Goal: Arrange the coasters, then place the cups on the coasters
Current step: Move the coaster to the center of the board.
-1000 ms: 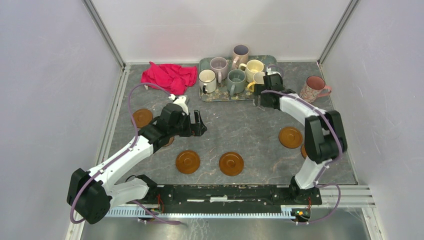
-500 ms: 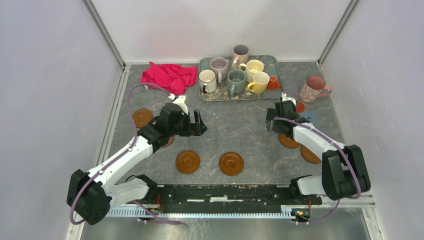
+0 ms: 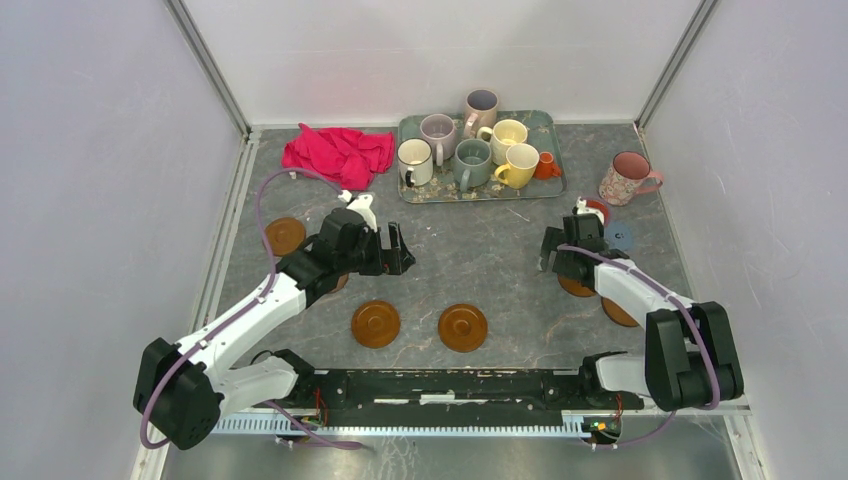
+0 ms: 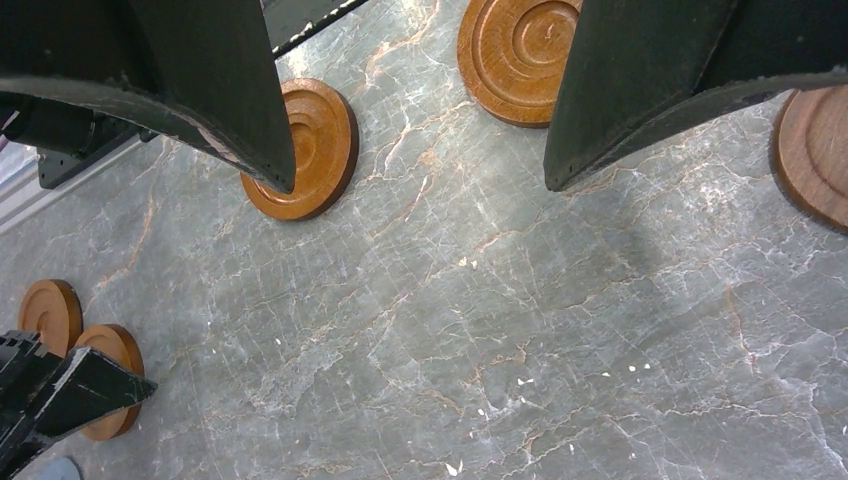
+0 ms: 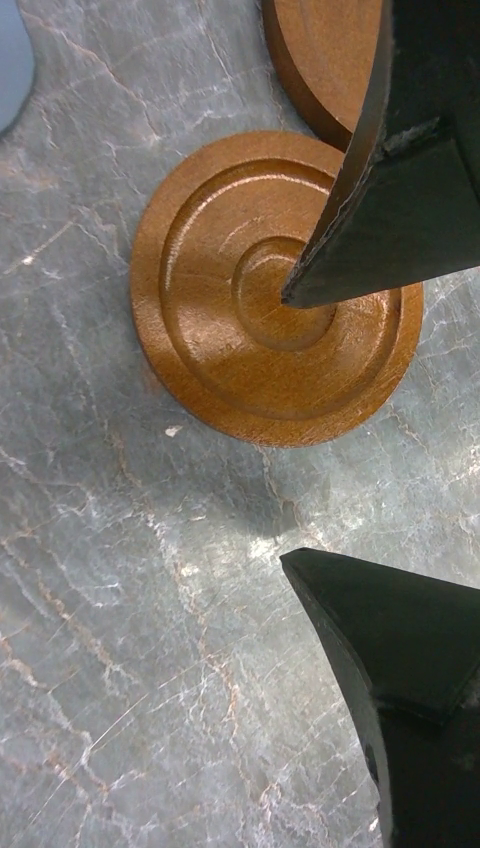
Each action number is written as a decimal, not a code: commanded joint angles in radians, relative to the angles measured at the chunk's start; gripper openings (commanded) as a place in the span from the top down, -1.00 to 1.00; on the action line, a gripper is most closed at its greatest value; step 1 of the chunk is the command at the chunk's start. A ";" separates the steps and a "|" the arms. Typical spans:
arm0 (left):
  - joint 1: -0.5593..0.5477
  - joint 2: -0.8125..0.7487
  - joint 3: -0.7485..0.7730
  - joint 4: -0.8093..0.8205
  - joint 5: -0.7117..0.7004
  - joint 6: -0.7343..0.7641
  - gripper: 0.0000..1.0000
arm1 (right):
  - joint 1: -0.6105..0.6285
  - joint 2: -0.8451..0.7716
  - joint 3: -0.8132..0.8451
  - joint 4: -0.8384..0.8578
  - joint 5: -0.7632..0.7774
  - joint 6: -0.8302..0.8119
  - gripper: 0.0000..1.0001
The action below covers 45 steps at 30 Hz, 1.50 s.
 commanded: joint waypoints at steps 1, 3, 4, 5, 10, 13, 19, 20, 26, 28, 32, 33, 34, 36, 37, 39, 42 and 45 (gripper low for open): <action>0.009 -0.013 -0.003 0.043 0.020 0.025 -0.99 | -0.004 -0.018 -0.022 0.050 -0.055 0.019 -0.96; 0.009 -0.011 -0.004 0.046 0.023 0.024 -0.99 | -0.003 -0.019 -0.035 0.064 -0.079 0.023 -0.96; 0.008 -0.010 -0.004 0.047 0.024 0.023 -0.99 | -0.004 -0.021 -0.044 0.068 -0.090 0.025 -0.96; 0.009 -0.010 -0.006 0.047 0.024 0.022 -0.99 | -0.004 -0.023 -0.049 0.070 -0.096 0.027 -0.96; 0.009 -0.008 -0.012 0.053 0.026 0.015 -0.99 | 0.030 -0.039 -0.075 0.081 -0.115 0.039 -0.96; 0.009 -0.004 -0.016 0.058 0.029 0.010 -0.99 | 0.087 -0.038 -0.087 0.090 -0.105 0.058 -0.96; 0.009 0.007 -0.019 0.067 0.039 0.002 -0.99 | 0.241 0.017 -0.092 0.121 -0.080 0.122 -0.96; 0.009 0.008 -0.020 0.067 0.040 0.001 -0.99 | 0.262 0.027 -0.090 0.126 -0.079 0.130 -0.96; 0.009 0.002 -0.025 0.067 0.036 0.000 -0.99 | 0.354 0.047 -0.072 0.126 -0.071 0.178 -0.96; 0.009 -0.004 -0.024 0.065 0.033 0.002 -0.99 | 0.373 0.034 -0.075 0.128 -0.073 0.194 -0.96; 0.009 -0.007 -0.019 0.060 0.024 0.006 -0.99 | 0.423 0.036 -0.072 0.144 -0.074 0.217 -0.96; 0.009 -0.006 -0.017 0.059 0.023 0.008 -0.99 | 0.436 0.045 -0.067 0.140 -0.073 0.222 -0.96; 0.009 -0.004 -0.016 0.058 0.021 0.009 -0.99 | 0.448 0.052 -0.065 0.138 -0.073 0.224 -0.96; 0.009 -0.002 -0.015 0.055 0.016 0.010 -0.99 | 0.463 0.053 -0.074 0.149 -0.066 0.233 -0.96; 0.009 -0.002 -0.015 0.056 0.014 0.009 -0.99 | 0.466 0.051 -0.076 0.154 -0.067 0.235 -0.96; 0.009 0.002 -0.016 0.059 0.017 0.007 -0.99 | 0.470 0.055 -0.078 0.163 -0.071 0.236 -0.96; 0.009 0.011 -0.012 0.058 0.023 0.008 -0.99 | 0.478 0.071 -0.060 0.166 -0.072 0.229 -0.96; 0.009 0.011 -0.008 0.055 0.022 0.012 -0.99 | 0.481 0.073 -0.050 0.156 -0.060 0.227 -0.96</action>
